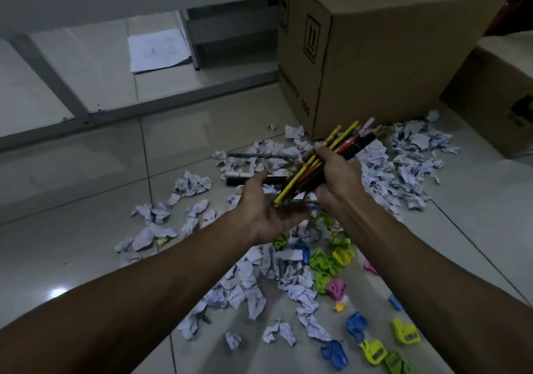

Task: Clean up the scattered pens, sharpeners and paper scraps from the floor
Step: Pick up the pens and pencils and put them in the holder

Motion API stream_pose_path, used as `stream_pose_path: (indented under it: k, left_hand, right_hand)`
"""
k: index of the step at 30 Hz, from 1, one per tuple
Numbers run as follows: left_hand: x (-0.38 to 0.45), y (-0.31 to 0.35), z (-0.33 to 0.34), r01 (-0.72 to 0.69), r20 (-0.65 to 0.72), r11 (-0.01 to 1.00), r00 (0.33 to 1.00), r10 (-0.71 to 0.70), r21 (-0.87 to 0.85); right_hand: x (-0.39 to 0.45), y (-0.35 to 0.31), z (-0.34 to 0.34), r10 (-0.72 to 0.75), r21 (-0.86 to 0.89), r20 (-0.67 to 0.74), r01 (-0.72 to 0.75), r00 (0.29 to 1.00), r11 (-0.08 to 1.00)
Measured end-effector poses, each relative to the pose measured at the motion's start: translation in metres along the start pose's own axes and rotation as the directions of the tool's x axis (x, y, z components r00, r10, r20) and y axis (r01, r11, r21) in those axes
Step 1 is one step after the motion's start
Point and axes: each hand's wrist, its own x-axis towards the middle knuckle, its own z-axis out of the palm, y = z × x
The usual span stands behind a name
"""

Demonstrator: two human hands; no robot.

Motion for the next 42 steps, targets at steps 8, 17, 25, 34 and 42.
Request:
stream_pose_path:
  k: [8, 17, 25, 34, 42]
  left_hand:
    - [-0.004, -0.003, 0.026, -0.054, 0.037, 0.998, 0.998, 0.055, -0.032]
    - [-0.002, -0.002, 0.03, -0.025, 0.086, 0.999, 0.996, 0.026, -0.024]
    - [0.014, 0.01, 0.001, -0.119, -0.122, 0.818, 0.967, 0.225, 0.563]
    - [0.056, 0.077, -0.037, -0.111, 0.281, -0.287, 0.698, 0.658, 0.951]
    - [0.106, 0.075, -0.03, 0.078, 0.408, -0.768, 0.81, 0.42, 0.635]
  right_hand:
    - [-0.029, 0.005, 0.019, -0.4, -0.302, 0.113, 0.416, 0.909, 0.858]
    - [-0.034, 0.019, 0.021, -0.355, -0.389, 0.091, 0.361, 0.93, 0.847]
    - [-0.019, 0.011, -0.005, -0.172, -0.235, 0.013, 0.17, 0.985, 0.957]
    - [-0.007, 0.014, -0.057, 0.111, -0.381, -0.077, -0.132, 0.991, 0.915]
    - [-0.007, 0.018, -0.081, 0.235, -0.292, -0.101, -0.254, 0.967, 0.922]
